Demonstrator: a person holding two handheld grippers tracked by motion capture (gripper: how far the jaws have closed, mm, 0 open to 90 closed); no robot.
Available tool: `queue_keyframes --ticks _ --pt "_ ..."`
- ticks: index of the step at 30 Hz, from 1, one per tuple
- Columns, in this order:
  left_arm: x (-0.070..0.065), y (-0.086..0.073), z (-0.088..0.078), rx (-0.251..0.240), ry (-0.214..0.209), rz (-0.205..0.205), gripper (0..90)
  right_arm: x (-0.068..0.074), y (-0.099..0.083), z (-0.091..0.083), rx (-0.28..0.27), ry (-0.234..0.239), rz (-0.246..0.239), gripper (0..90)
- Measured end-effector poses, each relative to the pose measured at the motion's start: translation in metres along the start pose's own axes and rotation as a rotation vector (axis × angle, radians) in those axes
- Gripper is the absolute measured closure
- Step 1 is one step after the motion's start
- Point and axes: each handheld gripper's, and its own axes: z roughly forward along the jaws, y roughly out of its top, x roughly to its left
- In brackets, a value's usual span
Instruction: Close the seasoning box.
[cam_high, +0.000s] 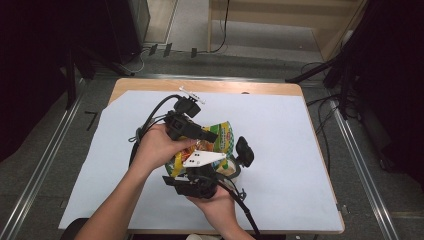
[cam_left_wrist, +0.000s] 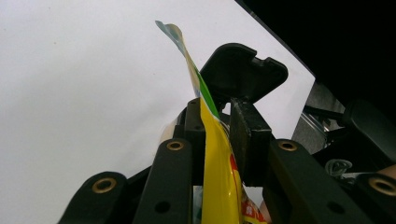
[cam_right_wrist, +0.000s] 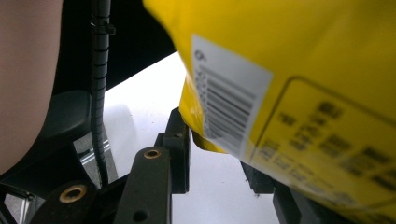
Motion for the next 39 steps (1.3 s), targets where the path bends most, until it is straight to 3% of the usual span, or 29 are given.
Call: queue_keyframes --ticks 13,24,39 --pt "0.004 0.000 -0.001 0.002 0.001 -0.010 79.2 0.004 0.003 -0.002 -0.006 0.009 -0.006 67.7" --pt "0.014 0.000 0.002 0.012 0.012 -0.047 78.3 0.008 0.004 -0.002 0.004 0.014 -0.003 67.4" --pt "0.012 0.000 0.002 0.014 0.022 -0.035 78.5 0.009 0.004 -0.002 0.008 0.004 -0.017 67.5"
